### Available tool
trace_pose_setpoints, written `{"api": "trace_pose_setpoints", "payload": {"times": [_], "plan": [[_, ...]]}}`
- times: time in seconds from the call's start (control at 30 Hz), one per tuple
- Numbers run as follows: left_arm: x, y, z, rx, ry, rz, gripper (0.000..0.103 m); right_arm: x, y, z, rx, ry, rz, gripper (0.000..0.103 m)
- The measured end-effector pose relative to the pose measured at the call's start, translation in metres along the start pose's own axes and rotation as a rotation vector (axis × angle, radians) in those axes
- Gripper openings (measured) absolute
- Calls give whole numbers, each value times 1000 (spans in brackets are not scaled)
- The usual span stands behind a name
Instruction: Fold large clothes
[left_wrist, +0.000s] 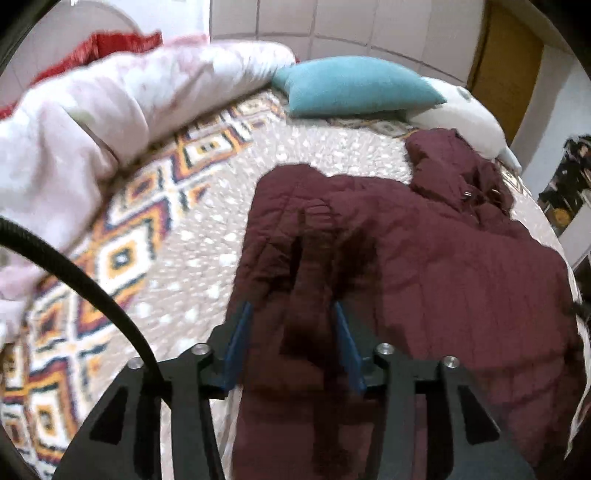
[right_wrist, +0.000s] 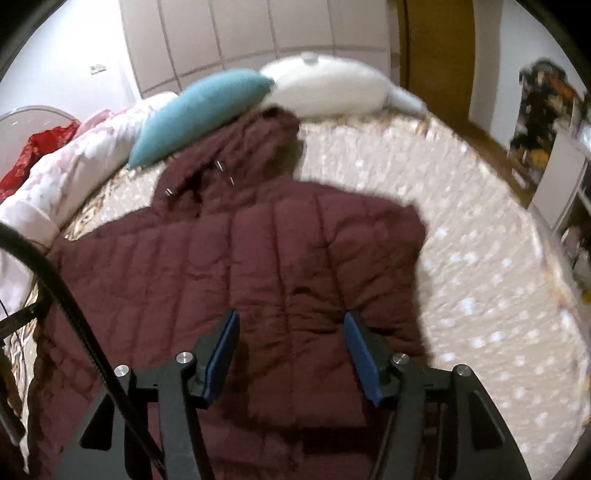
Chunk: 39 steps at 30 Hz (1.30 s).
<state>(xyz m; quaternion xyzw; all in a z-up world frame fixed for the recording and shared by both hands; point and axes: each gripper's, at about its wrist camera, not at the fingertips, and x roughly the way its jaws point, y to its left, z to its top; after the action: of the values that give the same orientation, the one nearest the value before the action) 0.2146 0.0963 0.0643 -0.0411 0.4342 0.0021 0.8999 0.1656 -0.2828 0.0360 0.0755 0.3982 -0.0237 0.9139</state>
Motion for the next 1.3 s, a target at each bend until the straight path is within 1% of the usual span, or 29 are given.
{"api": "trace_pose_setpoints", "payload": {"times": [0.03, 0.1, 0.17, 0.27, 0.37, 0.53, 0.6, 0.67, 0.77, 0.87, 0.97, 1.07, 1.13, 1.23, 1.3], "plan": [[-17, -1, -7, 15, -20, 0, 51, -17, -1, -1, -13, -30, -29, 63], [-43, -2, -20, 26, -46, -1, 53, -42, -5, -4, -13, -51, -37, 63], [-66, -2, -35, 37, -66, 11, 59, -60, -7, -11, -11, -20, -22, 63], [-96, -5, -56, 60, -93, 25, 59, -89, -10, -30, -22, -10, -25, 63], [-120, -12, -75, 102, -122, 51, 59, -109, -10, -50, -32, 4, -17, 63], [-144, -22, -97, 147, -157, 54, 61, -128, -10, -78, -43, 12, -25, 63], [-147, -26, -100, 161, -160, 51, 63, -128, -11, -82, -45, 21, -35, 63], [-145, -29, -102, 165, -161, 47, 65, -129, -16, -78, -42, 29, -42, 63], [-135, -35, -97, 148, -151, 13, 67, -134, -17, -57, -51, 18, -60, 63], [-118, -48, -88, 118, -142, -26, 67, -135, -13, -21, -73, 4, -77, 63], [-97, -62, -76, 88, -141, -72, 67, -126, -2, 21, -69, 4, -80, 63], [-74, -70, -67, 39, -144, -103, 70, -112, 12, 64, -61, -6, -80, 63], [-56, -71, -65, 10, -143, -101, 70, -98, 25, 96, -70, -19, -94, 65], [-35, -68, -68, 5, -132, -100, 70, -72, 45, 138, -101, -25, -136, 66], [-24, -65, -73, 9, -126, -92, 70, -45, 56, 165, -103, -23, -143, 67]]}}
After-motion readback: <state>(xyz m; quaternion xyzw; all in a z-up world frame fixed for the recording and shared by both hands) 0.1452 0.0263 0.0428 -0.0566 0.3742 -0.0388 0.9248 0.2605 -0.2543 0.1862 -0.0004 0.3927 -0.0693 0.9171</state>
